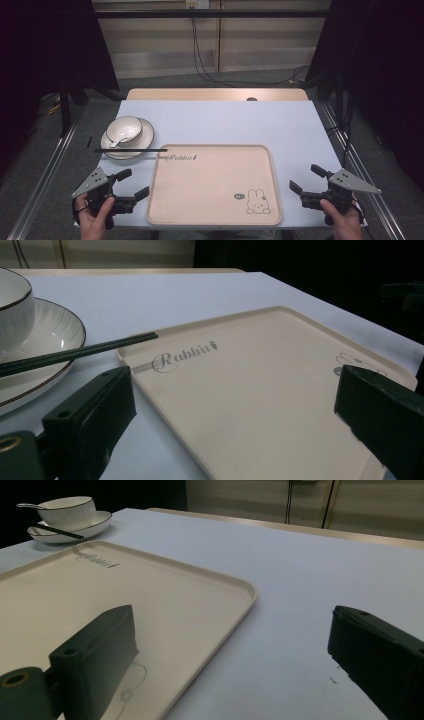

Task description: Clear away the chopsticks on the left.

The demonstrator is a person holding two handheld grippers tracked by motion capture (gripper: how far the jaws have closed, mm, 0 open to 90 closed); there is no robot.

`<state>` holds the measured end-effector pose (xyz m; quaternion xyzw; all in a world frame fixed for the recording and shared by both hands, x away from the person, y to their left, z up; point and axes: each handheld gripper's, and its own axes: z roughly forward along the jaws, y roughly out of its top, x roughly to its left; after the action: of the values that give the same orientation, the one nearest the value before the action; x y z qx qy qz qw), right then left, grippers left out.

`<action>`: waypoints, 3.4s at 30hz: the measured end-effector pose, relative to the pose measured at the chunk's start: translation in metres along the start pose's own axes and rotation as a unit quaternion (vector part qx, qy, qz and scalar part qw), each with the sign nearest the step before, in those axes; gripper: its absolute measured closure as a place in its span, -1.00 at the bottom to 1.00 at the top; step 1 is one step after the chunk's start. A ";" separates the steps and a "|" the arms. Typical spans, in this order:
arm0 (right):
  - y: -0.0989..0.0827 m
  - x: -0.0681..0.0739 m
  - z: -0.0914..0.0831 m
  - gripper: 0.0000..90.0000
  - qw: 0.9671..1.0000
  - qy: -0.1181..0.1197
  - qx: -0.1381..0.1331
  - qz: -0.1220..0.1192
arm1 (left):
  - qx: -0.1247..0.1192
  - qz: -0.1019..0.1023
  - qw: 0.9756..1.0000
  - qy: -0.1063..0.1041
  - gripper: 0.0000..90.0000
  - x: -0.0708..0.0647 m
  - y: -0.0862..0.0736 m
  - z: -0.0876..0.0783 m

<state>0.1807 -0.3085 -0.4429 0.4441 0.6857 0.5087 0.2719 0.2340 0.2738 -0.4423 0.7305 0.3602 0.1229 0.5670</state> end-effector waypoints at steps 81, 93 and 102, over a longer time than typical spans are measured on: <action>-0.002 0.002 0.004 -0.86 1.000 0.012 0.015 0.000 | 0.175 0.157 0.972 0.031 0.42 0.168 0.033 0.012; -0.002 0.001 0.004 -0.86 1.000 0.013 0.015 0.002 | 0.189 0.171 0.967 0.022 0.54 0.161 0.034 0.019; -0.002 0.001 0.004 -0.86 1.000 0.014 0.016 0.007 | 0.203 0.173 0.964 0.007 0.62 0.158 0.037 0.029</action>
<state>0.1826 -0.3060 -0.4456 0.4465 0.6943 0.5054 0.2514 0.3775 0.3543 -0.4545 0.8805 0.2500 0.1486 0.3744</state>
